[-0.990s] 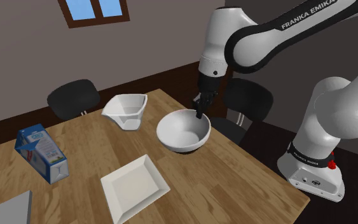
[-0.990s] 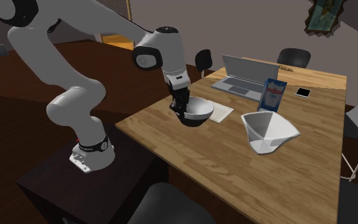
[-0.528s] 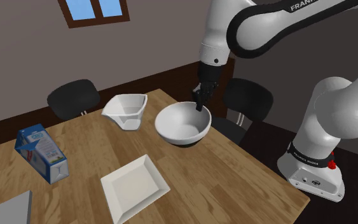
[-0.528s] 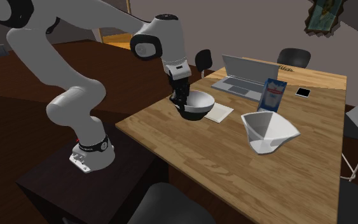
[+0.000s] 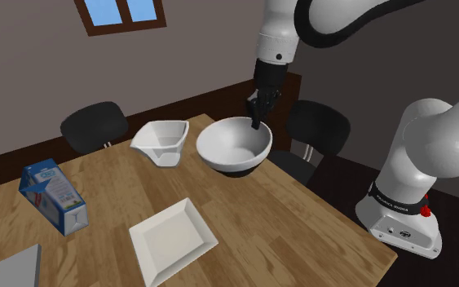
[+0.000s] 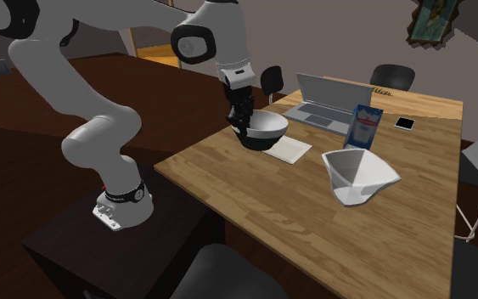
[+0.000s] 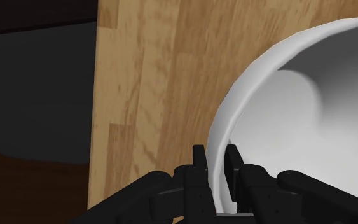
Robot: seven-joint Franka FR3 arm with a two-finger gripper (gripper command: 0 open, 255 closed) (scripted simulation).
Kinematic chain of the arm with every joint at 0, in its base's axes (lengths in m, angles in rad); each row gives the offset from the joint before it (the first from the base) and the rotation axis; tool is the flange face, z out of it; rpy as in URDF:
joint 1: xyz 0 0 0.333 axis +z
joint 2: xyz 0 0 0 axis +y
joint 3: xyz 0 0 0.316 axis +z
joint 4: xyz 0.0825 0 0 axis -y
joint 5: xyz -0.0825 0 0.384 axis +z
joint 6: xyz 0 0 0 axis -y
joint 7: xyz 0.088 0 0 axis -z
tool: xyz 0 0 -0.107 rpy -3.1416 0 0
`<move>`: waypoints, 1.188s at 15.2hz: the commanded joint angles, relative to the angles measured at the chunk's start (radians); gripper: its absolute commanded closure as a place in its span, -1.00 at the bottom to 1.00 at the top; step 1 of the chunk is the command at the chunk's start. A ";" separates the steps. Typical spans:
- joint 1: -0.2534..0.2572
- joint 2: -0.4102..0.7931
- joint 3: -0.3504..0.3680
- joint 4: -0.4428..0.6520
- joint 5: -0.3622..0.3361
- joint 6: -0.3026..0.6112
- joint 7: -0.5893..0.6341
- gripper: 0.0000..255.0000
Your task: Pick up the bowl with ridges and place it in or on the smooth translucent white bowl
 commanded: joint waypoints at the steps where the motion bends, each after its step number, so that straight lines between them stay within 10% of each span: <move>1: 0.000 -0.008 -0.001 0.021 -0.002 -0.028 0.006 1.00; 10: -0.006 -0.016 -0.015 0.133 -0.019 -0.148 0.020 1.00; 18: -0.058 0.301 -0.020 0.426 -0.081 -0.129 0.002 1.00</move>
